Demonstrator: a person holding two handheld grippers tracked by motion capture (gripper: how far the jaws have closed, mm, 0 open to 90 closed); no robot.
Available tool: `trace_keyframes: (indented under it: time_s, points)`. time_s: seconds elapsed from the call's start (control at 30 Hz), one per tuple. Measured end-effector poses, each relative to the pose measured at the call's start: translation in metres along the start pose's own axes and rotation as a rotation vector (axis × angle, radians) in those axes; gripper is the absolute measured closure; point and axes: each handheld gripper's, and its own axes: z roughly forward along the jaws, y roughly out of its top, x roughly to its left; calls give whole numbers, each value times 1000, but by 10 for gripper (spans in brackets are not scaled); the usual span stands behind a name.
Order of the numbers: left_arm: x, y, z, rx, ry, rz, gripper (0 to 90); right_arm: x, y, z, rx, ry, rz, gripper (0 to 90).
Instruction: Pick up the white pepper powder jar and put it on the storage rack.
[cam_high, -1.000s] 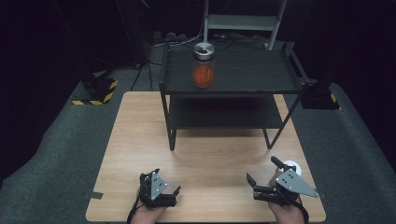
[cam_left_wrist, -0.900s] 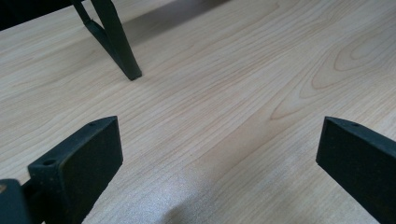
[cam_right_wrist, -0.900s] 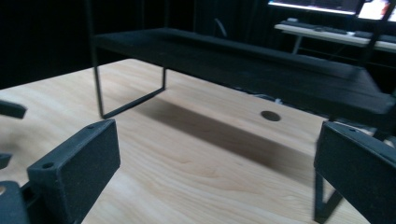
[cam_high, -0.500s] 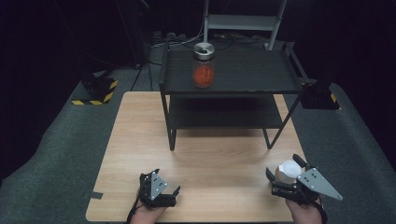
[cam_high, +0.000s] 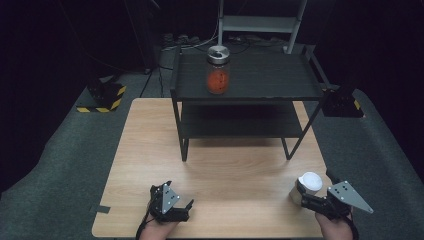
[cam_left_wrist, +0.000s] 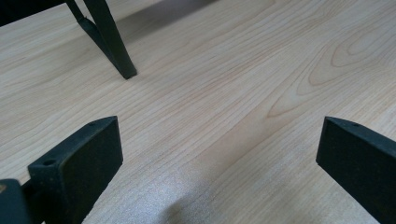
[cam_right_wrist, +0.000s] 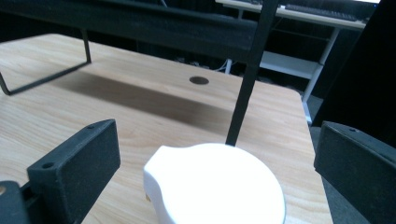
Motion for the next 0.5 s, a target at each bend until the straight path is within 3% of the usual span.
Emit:
trace_keyframes:
  time_s: [0.37, 0.5]
  points:
    - [0, 0, 0, 2, -6, 13, 8, 3, -15, 2, 36, 10, 4, 0]
    - [-1, 2, 1, 8, -3, 18, 8, 2, -20, 7, 73, 21, 17, 0]
